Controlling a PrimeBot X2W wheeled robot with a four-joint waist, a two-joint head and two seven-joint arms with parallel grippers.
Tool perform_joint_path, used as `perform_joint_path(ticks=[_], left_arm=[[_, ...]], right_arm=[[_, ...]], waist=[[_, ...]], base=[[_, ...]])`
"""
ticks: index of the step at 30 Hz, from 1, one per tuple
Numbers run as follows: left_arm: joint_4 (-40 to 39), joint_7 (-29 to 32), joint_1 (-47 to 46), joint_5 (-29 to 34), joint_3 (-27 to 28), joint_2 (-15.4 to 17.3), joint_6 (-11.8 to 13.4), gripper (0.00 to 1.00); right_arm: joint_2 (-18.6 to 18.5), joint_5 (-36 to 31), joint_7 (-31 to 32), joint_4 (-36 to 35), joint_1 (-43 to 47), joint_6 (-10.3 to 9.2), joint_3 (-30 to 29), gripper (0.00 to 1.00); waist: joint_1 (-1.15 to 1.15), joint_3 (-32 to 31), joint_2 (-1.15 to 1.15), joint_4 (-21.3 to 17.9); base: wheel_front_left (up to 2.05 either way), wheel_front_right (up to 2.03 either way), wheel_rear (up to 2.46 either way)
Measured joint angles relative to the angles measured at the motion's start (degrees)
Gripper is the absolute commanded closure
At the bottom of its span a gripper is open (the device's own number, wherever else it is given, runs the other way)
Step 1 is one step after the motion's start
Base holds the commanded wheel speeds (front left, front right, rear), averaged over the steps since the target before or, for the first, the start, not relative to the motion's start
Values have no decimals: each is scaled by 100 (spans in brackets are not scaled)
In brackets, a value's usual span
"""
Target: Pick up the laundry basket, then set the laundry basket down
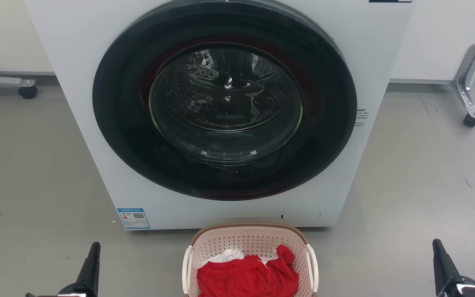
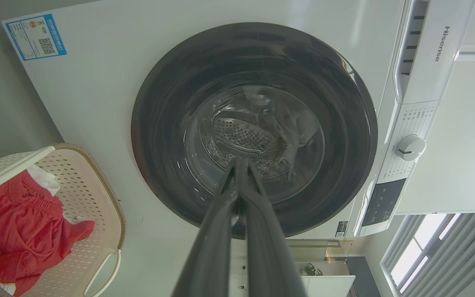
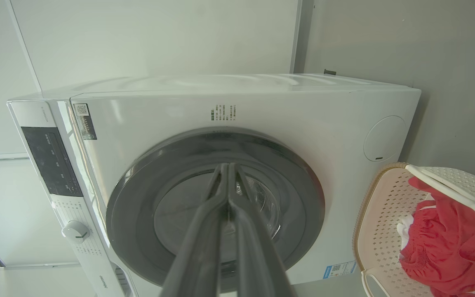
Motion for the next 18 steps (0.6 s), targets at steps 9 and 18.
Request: perform_joint_path(ticks=[9, 18], left_arm=[[0, 0, 0, 0, 0, 0, 0, 100], [0, 0, 0, 0, 0, -1, 0, 100]], right_arm=[[0, 0, 0, 0, 0, 1, 0, 100], [0, 1, 0, 0, 0, 1, 0, 100]], waist=[[0, 0, 0, 0], [0, 0, 0, 0]], base=[[0, 0, 0], [0, 0, 0]])
